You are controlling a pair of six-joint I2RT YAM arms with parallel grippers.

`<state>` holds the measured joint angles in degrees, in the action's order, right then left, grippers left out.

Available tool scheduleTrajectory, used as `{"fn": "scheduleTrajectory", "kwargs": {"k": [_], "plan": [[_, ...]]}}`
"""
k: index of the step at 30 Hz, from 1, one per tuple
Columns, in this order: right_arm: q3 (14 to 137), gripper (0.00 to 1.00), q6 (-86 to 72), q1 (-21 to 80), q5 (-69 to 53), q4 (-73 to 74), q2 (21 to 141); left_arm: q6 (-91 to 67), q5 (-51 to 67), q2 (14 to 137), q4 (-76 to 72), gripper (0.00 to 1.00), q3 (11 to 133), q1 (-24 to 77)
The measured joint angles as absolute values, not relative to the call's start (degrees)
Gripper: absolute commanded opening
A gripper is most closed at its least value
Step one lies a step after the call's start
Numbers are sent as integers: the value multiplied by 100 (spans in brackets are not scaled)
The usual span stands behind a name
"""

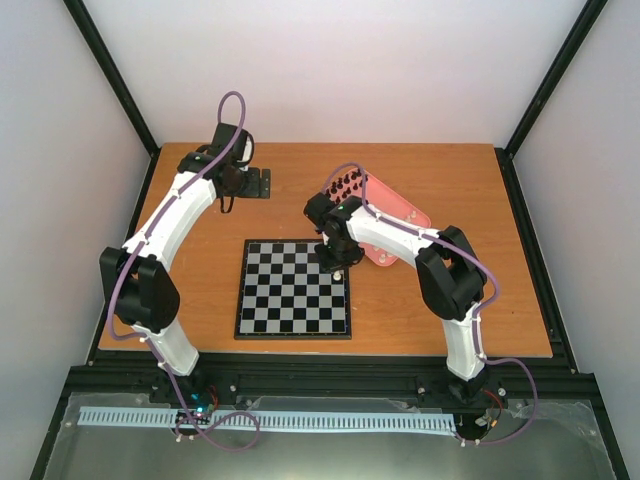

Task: Set up the chess pieces on the board
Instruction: Place the chess piece on the chessboard.

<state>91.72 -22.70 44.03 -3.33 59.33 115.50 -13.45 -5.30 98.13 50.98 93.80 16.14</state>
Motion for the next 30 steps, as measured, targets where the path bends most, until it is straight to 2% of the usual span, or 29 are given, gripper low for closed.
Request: {"fn": "scheduleTrajectory", "kwargs": {"k": [17,25,30], "plan": [[9026,3,-2246,4403,-204,5736,11629,-1345,-530,9813,5100,100,9358,1616],[9026,27,-2176,4403,-200,5736,11631,-1345,-530,9813,5098,100,9358,1616],[9028,30,-2141,4403,-237,5747,11642,-1345,-530,9813,5100,100,9358,1616]]}}
